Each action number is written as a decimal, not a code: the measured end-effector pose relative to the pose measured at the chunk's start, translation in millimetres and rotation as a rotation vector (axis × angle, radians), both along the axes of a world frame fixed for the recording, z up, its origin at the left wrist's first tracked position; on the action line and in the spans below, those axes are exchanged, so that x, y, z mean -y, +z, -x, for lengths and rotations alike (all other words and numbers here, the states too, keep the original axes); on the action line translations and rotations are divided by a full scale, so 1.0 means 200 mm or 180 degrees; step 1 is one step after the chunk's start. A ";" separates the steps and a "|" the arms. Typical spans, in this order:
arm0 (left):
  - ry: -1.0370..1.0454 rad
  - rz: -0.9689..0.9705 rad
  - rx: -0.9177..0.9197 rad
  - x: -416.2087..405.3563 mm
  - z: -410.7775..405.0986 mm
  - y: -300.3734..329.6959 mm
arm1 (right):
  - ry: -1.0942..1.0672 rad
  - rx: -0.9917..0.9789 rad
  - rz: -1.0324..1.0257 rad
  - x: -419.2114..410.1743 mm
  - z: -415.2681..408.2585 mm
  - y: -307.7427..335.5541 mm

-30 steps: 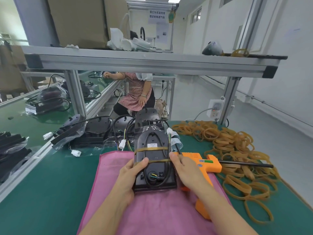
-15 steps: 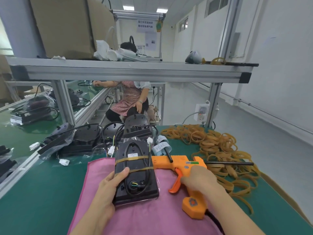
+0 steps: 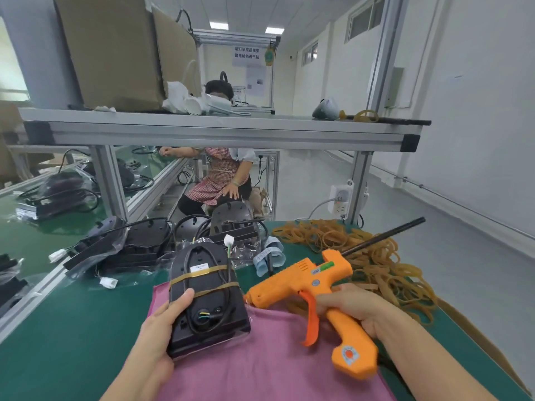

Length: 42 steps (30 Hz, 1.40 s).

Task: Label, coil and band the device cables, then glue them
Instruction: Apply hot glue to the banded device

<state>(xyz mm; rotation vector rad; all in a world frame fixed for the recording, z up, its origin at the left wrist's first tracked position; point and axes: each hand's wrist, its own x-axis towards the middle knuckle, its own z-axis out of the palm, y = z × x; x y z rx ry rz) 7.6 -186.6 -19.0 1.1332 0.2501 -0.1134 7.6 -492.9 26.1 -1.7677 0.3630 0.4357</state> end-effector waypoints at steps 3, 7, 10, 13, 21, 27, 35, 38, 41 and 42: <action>0.0085 0.0176 -0.0028 -0.03 0.00 -0.01 | 0.0371 -0.0011 -0.0593 0.00 0.01 0.07; 0.0140 0.0258 -0.0227 -0.06 0.00 -0.03 | 0.0464 0.0107 -0.1074 -0.03 -0.01 0.16; 0.0133 0.0177 -0.0262 -0.06 -0.01 -0.04 | 0.0408 0.0209 -0.1405 -0.07 -0.04 0.22; 0.0127 0.0014 -0.0224 -0.03 -0.04 -0.03 | 0.0638 0.0462 -0.1531 -0.11 -0.07 0.26; 0.0253 -0.0174 0.0096 -0.02 -0.14 -0.02 | 0.1151 0.1009 -0.0988 -0.11 -0.12 0.27; 0.0248 -0.0192 0.0131 -0.03 -0.16 -0.08 | 0.1098 0.1145 -0.0321 -0.07 -0.14 0.20; 0.0270 -0.0216 0.0148 -0.03 -0.15 -0.08 | 0.1267 0.0957 -0.0399 -0.08 -0.14 0.16; 0.0256 -0.0174 0.0171 -0.02 -0.14 -0.07 | 0.1280 0.1013 -0.0246 -0.08 -0.13 0.15; 0.0238 -0.0175 0.0175 -0.02 -0.14 -0.07 | 0.1258 0.0970 -0.0260 -0.09 -0.12 0.14; 0.0234 -0.0168 0.0186 -0.02 -0.14 -0.07 | 0.1287 0.0966 -0.0258 -0.09 -0.12 0.14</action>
